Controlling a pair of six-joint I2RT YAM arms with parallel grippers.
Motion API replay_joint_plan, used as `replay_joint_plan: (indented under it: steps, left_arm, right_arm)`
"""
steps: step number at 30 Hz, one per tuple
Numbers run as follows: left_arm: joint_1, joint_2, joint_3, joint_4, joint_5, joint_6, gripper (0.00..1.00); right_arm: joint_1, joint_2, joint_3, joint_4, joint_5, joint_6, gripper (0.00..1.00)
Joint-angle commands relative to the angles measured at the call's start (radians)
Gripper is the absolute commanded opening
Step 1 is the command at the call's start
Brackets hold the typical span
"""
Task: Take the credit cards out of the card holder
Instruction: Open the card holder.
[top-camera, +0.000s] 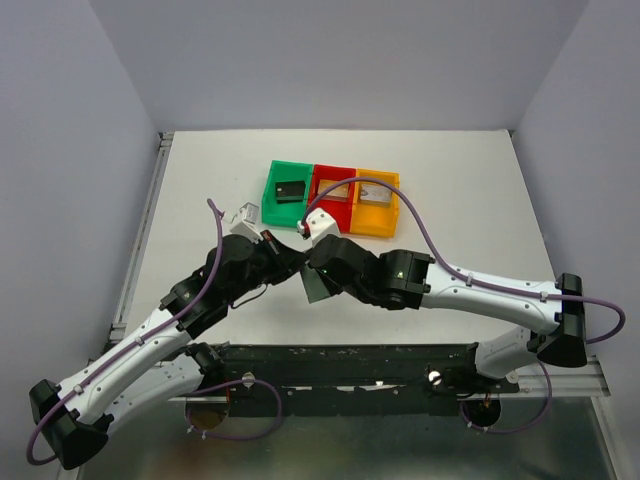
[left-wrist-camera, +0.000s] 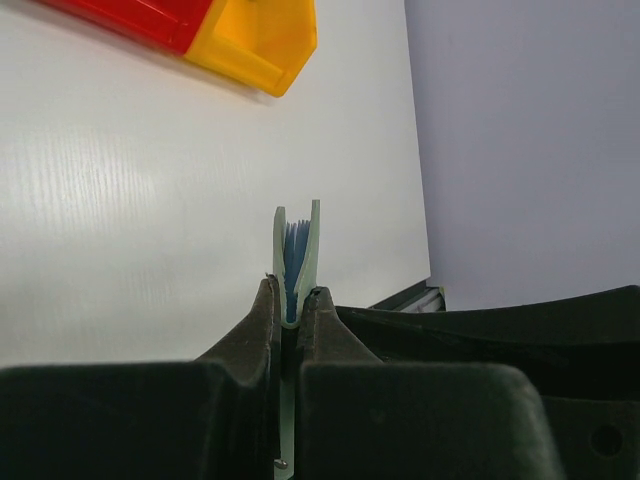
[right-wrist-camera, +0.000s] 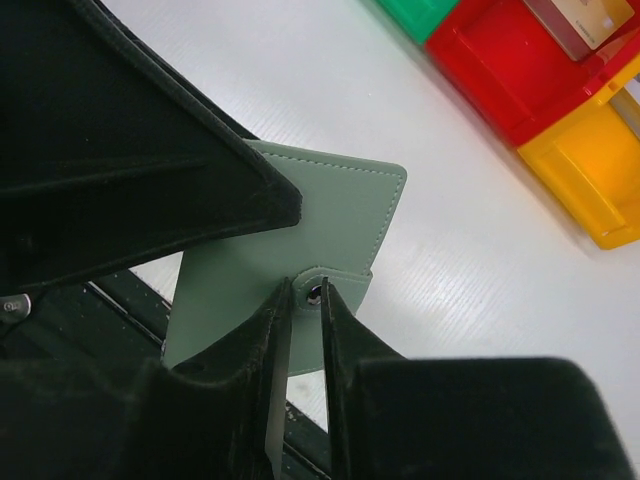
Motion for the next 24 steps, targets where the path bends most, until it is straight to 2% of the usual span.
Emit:
replay_joint_plan:
  steps: [1, 10, 24]
  left_arm:
    - [-0.010, -0.035, 0.017, 0.039, 0.000, -0.016, 0.00]
    - [-0.010, -0.054, 0.005, 0.036, -0.012, -0.016, 0.00]
    - [-0.012, -0.066, -0.003, 0.022, -0.032, -0.013, 0.00]
  right_arm:
    - [-0.001, 0.024, 0.014, -0.087, 0.066, 0.012, 0.23]
    - [-0.001, 0.029, 0.015, -0.116, 0.093, 0.026, 0.01]
    - [-0.004, -0.004, -0.003, -0.136, 0.144, 0.050, 0.01]
